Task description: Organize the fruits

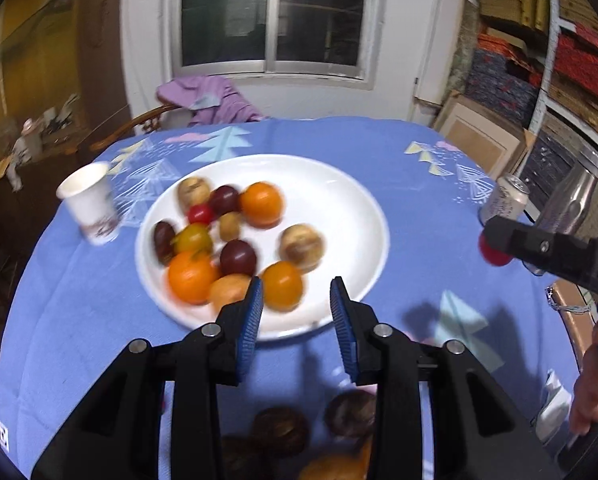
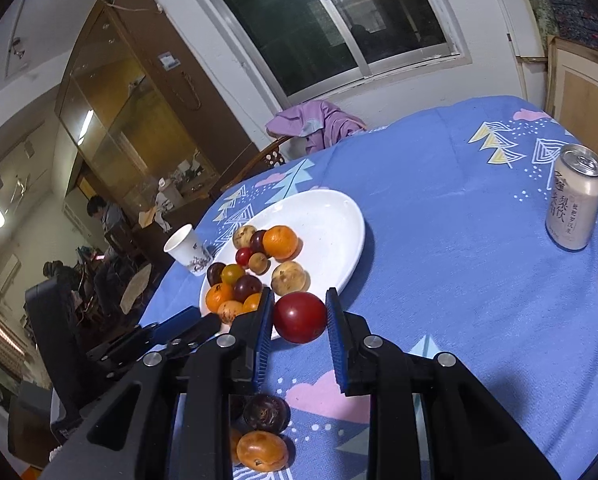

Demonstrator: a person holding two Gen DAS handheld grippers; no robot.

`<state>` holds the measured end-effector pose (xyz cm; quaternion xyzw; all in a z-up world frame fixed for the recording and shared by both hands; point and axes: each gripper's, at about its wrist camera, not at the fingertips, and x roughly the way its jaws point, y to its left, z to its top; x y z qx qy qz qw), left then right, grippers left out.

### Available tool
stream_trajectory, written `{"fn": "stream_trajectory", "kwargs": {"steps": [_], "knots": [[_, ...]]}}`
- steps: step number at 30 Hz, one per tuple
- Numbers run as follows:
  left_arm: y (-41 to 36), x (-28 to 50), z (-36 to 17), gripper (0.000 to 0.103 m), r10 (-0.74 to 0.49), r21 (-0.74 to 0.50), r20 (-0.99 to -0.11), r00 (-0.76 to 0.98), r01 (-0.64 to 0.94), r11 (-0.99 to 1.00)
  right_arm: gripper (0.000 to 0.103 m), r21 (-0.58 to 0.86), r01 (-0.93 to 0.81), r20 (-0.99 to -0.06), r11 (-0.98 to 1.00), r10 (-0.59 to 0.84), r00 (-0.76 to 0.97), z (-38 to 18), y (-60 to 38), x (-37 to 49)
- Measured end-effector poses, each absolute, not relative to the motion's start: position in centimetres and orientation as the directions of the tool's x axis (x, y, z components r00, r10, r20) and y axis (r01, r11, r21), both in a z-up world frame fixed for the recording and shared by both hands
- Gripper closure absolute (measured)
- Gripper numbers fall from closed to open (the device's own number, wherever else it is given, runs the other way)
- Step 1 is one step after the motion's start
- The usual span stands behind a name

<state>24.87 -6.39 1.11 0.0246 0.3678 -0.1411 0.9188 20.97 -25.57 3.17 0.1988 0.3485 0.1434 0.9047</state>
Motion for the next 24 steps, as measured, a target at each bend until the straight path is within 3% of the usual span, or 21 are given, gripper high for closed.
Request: {"fn": "stream_trajectory", "kwargs": {"steps": [6, 9, 11, 12, 13, 21, 24], "knots": [[-8.6, 26.9, 0.0, 0.068, -0.308, -0.138, -0.683, 0.662, 0.297, 0.945, 0.077, 0.484, -0.078, -0.574, 0.872, 0.384, 0.723, 2.6, -27.1, 21.6], [-6.8, 25.8, 0.1, 0.068, -0.288, -0.111, -0.686, 0.668, 0.295, 0.949, 0.077, 0.491, -0.073, -0.574, 0.868, 0.385, 0.723, 2.4, -27.3, 21.6], [-4.5, 24.2, 0.2, 0.06, -0.24, -0.06, -0.684, 0.689, 0.274, 0.96, 0.077, 0.495, -0.077, -0.572, 0.866, 0.391, 0.721, 2.4, -27.1, 21.6], [-3.2, 23.4, 0.1, 0.045, -0.215, -0.048, -0.682, 0.699, 0.251, 0.967, 0.077, 0.496, -0.08, -0.571, 0.865, 0.394, 0.72, 2.4, -27.0, 21.5], [-1.6, 22.7, 0.0, 0.041, -0.19, -0.046, -0.675, 0.713, 0.216, 0.975, 0.077, 0.497, -0.083, -0.572, 0.864, 0.398, 0.718, 2.4, -26.9, 21.5], [5.5, 22.0, -4.2, 0.041, -0.082, -0.08, -0.741, 0.667, 0.034, 0.996, 0.077, 0.509, -0.113, -0.566, 0.853, 0.43, 0.703, 2.4, -25.8, 21.0], [6.1, 22.7, -5.3, 0.048, -0.078, -0.084, -0.759, 0.646, 0.022, 0.996, 0.077, 0.516, -0.114, -0.56, 0.849, 0.435, 0.705, 2.5, -26.0, 20.9]]}}
